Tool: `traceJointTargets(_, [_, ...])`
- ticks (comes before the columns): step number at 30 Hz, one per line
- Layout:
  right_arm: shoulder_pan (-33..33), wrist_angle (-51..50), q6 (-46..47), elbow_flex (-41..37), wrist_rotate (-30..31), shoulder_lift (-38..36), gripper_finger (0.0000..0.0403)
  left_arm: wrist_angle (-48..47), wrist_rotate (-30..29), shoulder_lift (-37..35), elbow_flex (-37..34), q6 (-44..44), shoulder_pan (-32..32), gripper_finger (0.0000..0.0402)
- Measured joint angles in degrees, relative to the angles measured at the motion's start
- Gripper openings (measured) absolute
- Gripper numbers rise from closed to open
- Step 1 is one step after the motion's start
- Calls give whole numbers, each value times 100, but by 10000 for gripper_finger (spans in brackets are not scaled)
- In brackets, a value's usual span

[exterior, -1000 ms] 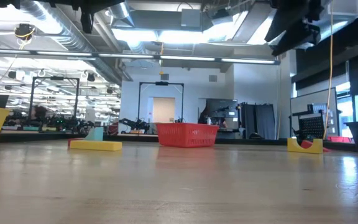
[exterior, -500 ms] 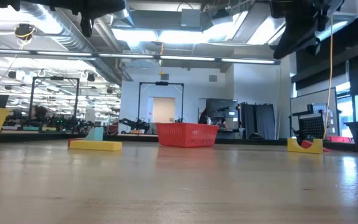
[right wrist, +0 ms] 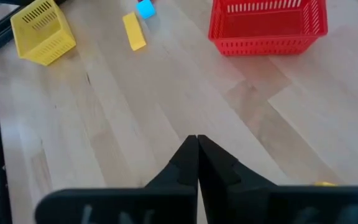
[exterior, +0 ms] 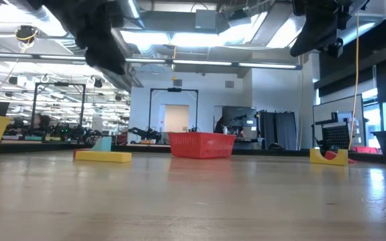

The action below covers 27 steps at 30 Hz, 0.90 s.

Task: Sort & place blocks by color
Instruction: Put the top light blue block into the black bin

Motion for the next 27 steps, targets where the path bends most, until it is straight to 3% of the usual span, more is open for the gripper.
traceJointTargets(4, [0,-2,54,0,0,0,2,-184,557,538,50,681,142,243])
traceJointTargets(12, [0,-4,24,0,71,0,2,-661,531,1579,50,2536,198,244])
traceJointTargets(19, [-28,-21,0,0,258,2,1,-614,378,2146,50,3476,240,243])
traceJointTargets(27, [-37,-26,25,-2,410,2,1,-547,375,2714,52,3856,539,242])
